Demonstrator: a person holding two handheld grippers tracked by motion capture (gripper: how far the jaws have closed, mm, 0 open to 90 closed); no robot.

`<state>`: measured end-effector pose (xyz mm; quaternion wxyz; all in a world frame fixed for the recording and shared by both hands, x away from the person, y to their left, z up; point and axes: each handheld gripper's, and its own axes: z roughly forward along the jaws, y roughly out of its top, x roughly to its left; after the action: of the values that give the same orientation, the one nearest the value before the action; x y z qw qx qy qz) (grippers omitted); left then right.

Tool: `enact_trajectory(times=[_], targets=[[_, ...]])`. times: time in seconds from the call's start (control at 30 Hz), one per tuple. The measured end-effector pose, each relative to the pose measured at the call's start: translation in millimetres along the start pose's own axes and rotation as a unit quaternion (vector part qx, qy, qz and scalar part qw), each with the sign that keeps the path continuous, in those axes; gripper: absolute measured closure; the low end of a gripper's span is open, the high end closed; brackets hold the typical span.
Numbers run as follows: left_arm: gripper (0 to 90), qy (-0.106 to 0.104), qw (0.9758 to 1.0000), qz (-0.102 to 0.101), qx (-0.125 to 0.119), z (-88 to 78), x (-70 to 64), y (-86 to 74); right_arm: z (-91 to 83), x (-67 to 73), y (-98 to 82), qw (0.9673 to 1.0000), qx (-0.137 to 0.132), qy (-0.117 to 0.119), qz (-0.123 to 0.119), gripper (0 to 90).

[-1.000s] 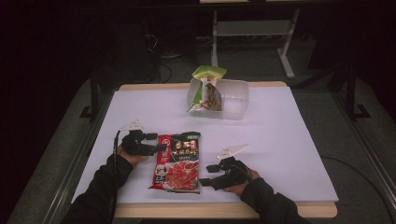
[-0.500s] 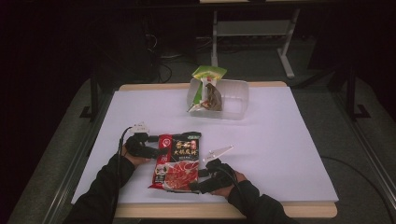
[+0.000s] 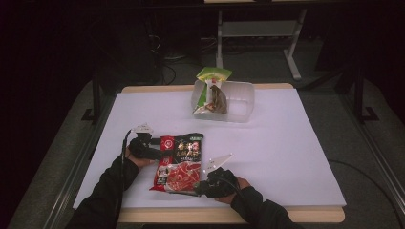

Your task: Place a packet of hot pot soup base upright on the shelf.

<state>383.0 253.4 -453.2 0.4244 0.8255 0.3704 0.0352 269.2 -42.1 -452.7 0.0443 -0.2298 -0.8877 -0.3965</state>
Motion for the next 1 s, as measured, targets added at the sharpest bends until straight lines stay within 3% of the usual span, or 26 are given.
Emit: enact_trajectory(times=[0.17, 0.33, 0.47, 0.67, 0.83, 0.9, 1.0], targets=[[17.2, -0.018, 0.9998, 0.012, 0.005, 3.7, -8.5, 0.4, -4.2, 3.8, -1.0, 0.9994, 0.011, -0.018, -0.028, 86.7], [20.5, -0.033, 0.9993, 0.016, 0.007, 9.0, -18.1, 1.6, -21.5, -2.2, -10.8, 0.9984, 0.030, -0.019, -0.045, 86.9], [22.5, -0.045, 0.9987, 0.020, 0.010, 16.9, -30.5, 4.0, -39.6, -8.9, -23.0, 0.9980, 0.041, -0.019, -0.045, 87.0], [22.9, -0.061, 0.9970, 0.044, 0.017, 31.0, -50.3, 8.8, -67.4, -16.4, -45.5, 0.9982, 0.044, -0.025, -0.031, 87.4], [22.9, -0.063, 0.9965, 0.049, 0.022, 39.0, -58.7, 13.6, -78.6, -17.6, -54.8, 0.9983, 0.043, -0.026, -0.029, 87.0], [22.9, -0.061, 0.9966, 0.050, 0.025, 41.3, -61.1, 15.5, -79.9, -17.0, -55.4, 0.9982, 0.043, -0.026, -0.034, 84.7], [22.8, -0.060, 0.9965, 0.053, 0.024, 41.9, -61.3, 15.4, -85.2, -18.7, -54.3, 0.9992, 0.032, -0.016, -0.021, 67.1]])
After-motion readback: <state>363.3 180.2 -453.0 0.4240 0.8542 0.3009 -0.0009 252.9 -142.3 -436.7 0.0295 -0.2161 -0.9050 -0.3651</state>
